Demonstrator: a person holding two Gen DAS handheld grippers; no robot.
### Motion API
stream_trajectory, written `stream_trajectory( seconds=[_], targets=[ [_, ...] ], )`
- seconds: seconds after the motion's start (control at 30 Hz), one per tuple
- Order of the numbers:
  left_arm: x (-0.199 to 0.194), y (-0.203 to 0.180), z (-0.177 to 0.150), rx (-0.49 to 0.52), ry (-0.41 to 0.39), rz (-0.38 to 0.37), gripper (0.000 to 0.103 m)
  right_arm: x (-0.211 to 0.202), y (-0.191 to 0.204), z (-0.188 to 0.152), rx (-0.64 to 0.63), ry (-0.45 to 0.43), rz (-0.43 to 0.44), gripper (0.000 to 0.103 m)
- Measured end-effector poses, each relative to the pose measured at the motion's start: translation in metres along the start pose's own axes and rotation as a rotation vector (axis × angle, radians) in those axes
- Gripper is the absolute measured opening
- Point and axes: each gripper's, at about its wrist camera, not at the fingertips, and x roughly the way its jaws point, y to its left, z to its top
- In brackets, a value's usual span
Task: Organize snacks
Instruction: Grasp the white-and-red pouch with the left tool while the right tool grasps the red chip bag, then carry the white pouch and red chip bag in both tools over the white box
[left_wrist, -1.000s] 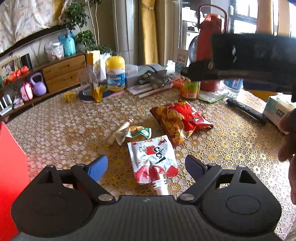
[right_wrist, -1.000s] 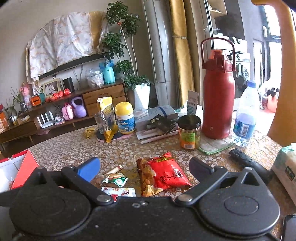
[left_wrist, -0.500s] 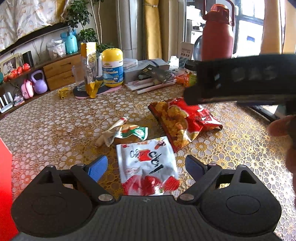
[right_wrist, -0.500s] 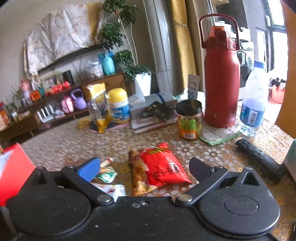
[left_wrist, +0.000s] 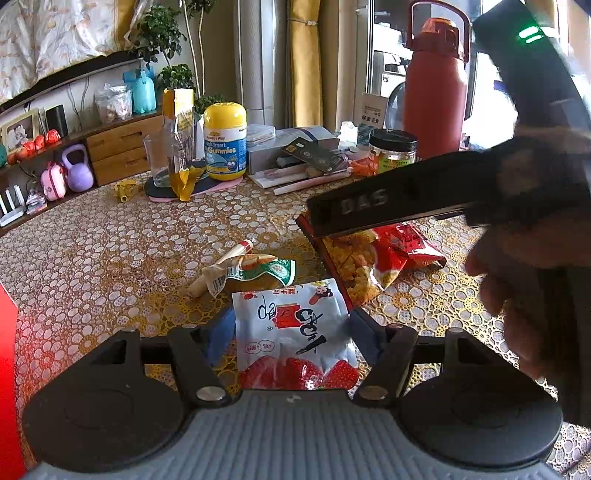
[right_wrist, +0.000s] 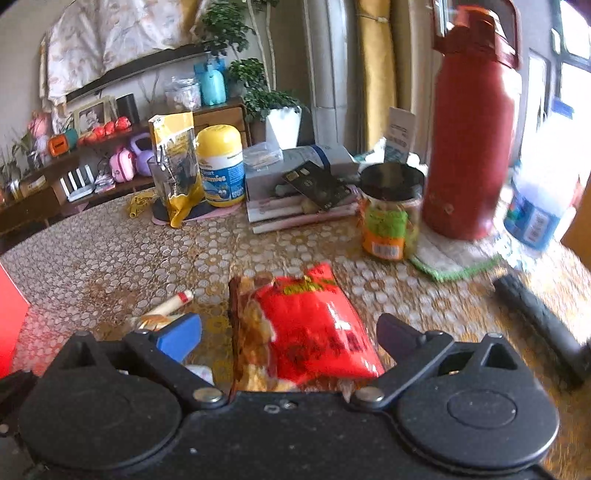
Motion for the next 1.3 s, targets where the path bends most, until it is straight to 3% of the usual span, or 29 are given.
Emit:
stream_trajectory(
  seconds=[0.23,0.37,0.47,0.6,0.8,1.3],
  targets=[
    [-0.009,0.006,-0.002,-0.013,-0.007,-0.032,0.06,0.034,0.001,0.006,-0.057,0.069,-0.041,0.102],
    [-0.016,0.009,-0.005,-0.022,-0.004,-0.047,0.059,0.043,0.001,0.001,-0.066,0.1,-0.043,0.089],
    [-0.022,0.011,-0.008,-0.023,0.0,-0.048,0.059,0.039,-0.001,-0.004,-0.046,0.072,-0.036,0.078],
    [-0.034,0.014,-0.011,-0.032,-0.007,-0.048,0.059,0.03,-0.002,-0.009,-0.016,0.051,-0.028,0.071],
    [-0.062,0.016,-0.013,-0.046,-0.031,-0.058,0.059,0.005,0.001,-0.017,0.016,0.016,-0.028,0.068],
    [-0.154,0.036,-0.019,-0.048,-0.125,-0.052,0.059,-0.11,0.034,-0.035,0.042,-0.104,0.015,0.068]
  ],
)
